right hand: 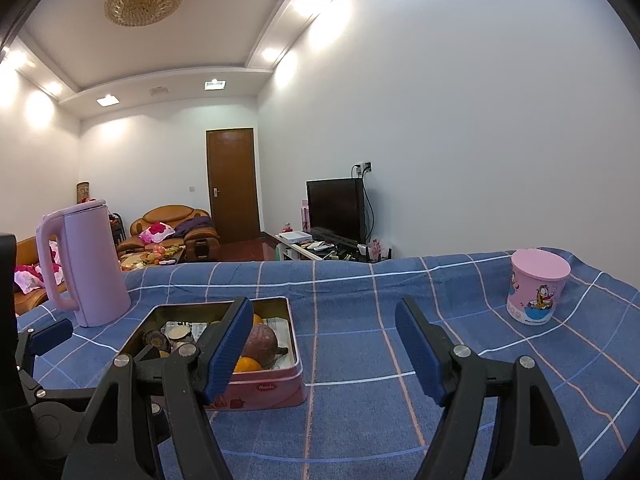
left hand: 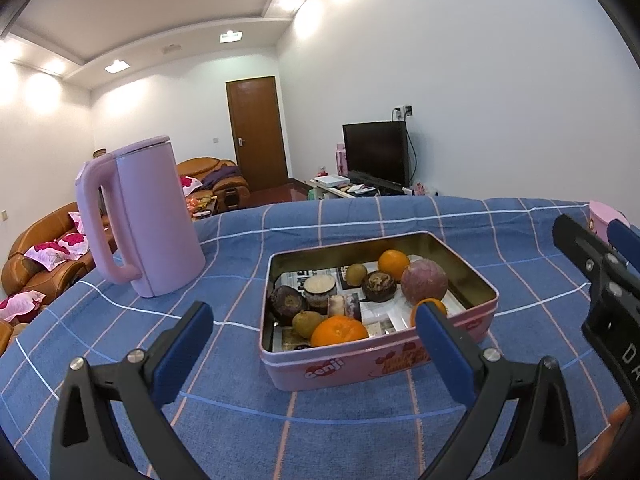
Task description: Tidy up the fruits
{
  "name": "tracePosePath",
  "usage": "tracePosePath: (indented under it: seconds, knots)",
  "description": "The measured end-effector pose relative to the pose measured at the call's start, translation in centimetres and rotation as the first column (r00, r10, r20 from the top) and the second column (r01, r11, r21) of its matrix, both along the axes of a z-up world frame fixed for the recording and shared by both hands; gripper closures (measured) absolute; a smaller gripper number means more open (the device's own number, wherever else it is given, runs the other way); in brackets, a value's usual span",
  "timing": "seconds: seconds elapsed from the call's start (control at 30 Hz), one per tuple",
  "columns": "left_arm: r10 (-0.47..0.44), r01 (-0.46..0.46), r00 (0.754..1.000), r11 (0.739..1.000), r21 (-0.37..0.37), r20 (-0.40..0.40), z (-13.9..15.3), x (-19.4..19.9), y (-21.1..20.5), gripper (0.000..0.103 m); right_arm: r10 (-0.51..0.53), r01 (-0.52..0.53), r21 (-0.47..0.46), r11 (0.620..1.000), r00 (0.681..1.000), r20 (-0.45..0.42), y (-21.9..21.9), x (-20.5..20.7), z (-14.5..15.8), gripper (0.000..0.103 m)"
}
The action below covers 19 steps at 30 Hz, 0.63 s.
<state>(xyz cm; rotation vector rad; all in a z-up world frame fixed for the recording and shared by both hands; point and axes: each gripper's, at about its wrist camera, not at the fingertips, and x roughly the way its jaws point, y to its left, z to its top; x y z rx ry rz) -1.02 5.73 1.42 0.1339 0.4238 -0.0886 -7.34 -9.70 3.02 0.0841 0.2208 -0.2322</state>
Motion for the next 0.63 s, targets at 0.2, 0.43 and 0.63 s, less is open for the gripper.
tracePosePath:
  seconds: [0.2, 0.43, 0.63]
  knots:
    - [0.015, -0.015, 1.0, 1.0, 0.005, -0.008, -0.09, 0.22, 0.03, 0.0, -0.001, 0.001, -0.004, 1.0, 1.0, -0.001, 0.15, -0.02, -0.06, 0.028]
    - [0.0, 0.0, 1.0, 1.0, 0.002, -0.029, -0.25, 0.46, -0.01, 0.0, -0.001, 0.001, -0.002, 1.0, 1.0, -0.01, 0.13, 0.14, -0.13, 0.028]
    - [-0.009, 0.01, 1.0, 1.0, 0.013, -0.025, -0.18, 0.34, -0.32, 0.0, -0.002, 0.002, 0.001, 1.0, 1.0, -0.021, 0.0, 0.36, -0.21, 0.028]
